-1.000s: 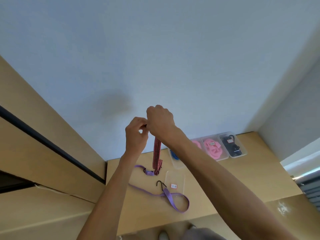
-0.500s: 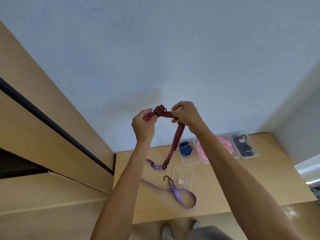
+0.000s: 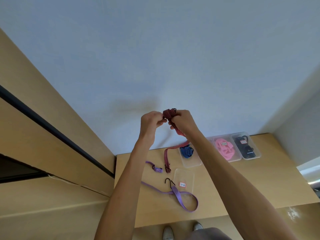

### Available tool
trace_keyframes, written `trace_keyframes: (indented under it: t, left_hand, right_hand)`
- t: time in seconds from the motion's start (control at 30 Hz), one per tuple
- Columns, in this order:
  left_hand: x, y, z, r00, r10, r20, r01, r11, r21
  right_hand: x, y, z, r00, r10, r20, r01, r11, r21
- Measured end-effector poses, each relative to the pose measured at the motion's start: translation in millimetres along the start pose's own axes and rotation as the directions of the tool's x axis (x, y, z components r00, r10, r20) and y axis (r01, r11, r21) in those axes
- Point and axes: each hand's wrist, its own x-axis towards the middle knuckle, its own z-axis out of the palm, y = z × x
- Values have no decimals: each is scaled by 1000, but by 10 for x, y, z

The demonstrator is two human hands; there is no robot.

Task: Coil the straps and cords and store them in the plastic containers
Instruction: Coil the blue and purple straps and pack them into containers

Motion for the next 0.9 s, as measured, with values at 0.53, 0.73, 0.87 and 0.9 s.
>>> trace_keyframes:
  t: [0.53,0.73,0.87,0.9]
  left_hand:
    - [224,-172,-140,904,413,-114,-253,729,636]
    - [232,-154,-265,912,291,288,-409,691,596]
    - [188,52,-418,893,168,417,-315,897,312]
    - [167,110,-441,879,161,450,-292,926,239]
  right_hand:
    - [28,-48,50,995,-95,27,93,816,-570]
    - [134,-262,-130,936,-275,221,353,745,-566]
    - [184,-250,-337,942,-197,271,263,936,-235]
    - [181,-233,-362,937,-155,313,217,961,-173]
